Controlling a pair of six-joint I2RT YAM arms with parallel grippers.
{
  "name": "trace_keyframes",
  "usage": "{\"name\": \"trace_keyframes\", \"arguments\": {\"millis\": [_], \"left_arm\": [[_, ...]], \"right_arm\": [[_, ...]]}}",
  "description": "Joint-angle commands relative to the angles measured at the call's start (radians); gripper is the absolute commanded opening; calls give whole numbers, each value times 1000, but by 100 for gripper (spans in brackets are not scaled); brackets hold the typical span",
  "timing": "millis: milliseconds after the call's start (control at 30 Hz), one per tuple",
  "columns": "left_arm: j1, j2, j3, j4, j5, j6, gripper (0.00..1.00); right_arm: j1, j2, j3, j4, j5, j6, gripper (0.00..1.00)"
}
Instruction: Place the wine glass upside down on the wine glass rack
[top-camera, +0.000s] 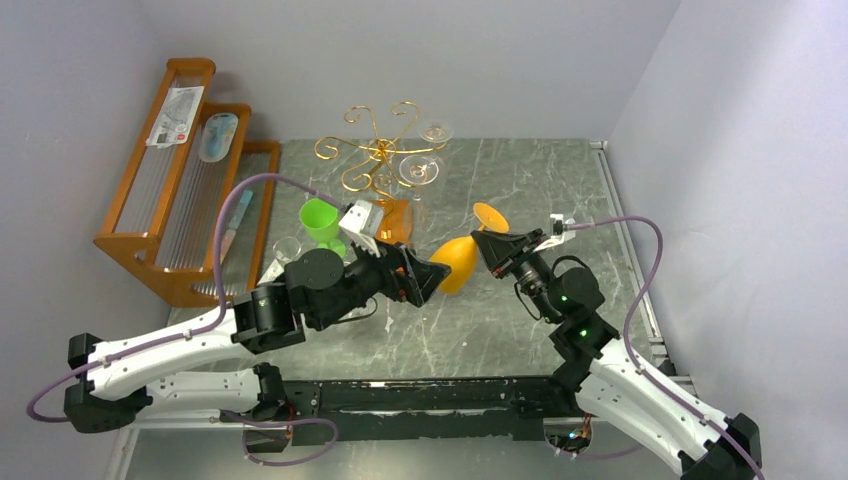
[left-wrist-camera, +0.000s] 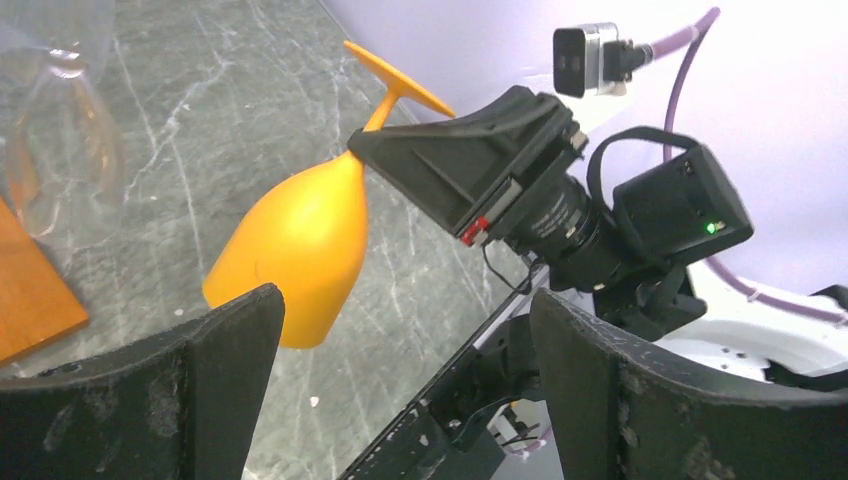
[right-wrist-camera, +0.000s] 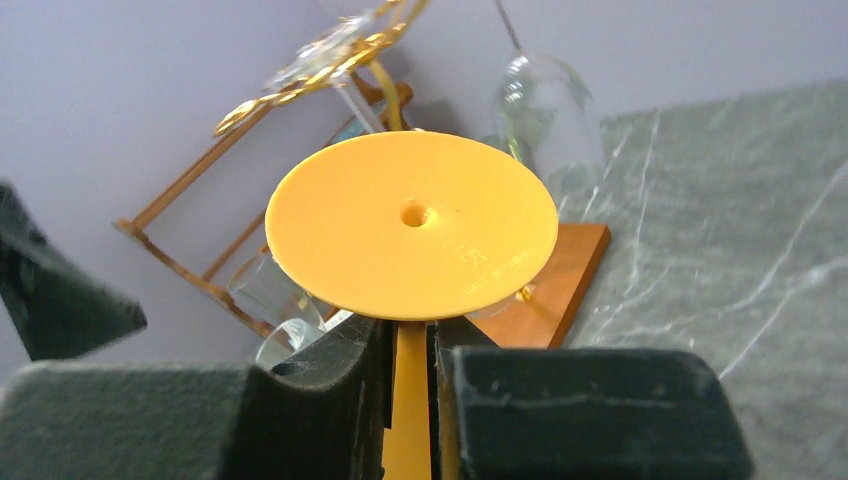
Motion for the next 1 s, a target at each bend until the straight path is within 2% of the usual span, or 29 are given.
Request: {"name": "trace_keyframes", "arguments": {"millis": [0, 67, 233, 333, 500, 633, 733, 833, 967], "left_arm": [[15, 55, 118, -105, 78, -34, 97], [24, 61, 136, -67, 138, -28, 96], [72, 80, 184, -31, 263, -70, 94], [111, 97, 208, -19, 345, -134, 94], [178, 120, 239, -66, 386, -231, 95], [273, 139, 216, -73, 492, -315, 93], [331, 145, 161, -10, 590, -380, 89], [357, 152, 119, 52, 680, -429, 80], [367, 156, 115, 74, 722, -449, 69]], "right_arm": [[1, -62, -39, 130, -143, -271, 0], [1, -83, -51, 168, -233, -324, 0], [0, -113, -53, 178, -348, -402, 0], [0, -126, -53, 186, -419, -435, 0], [1, -111, -9, 123, -533, -473, 0], [1, -102, 11, 103, -604, -471, 0], [0, -111, 9, 113, -613, -462, 0], [1, -122, 4, 125, -607, -454, 0], [1, -118, 8, 130, -617, -447, 0]]}}
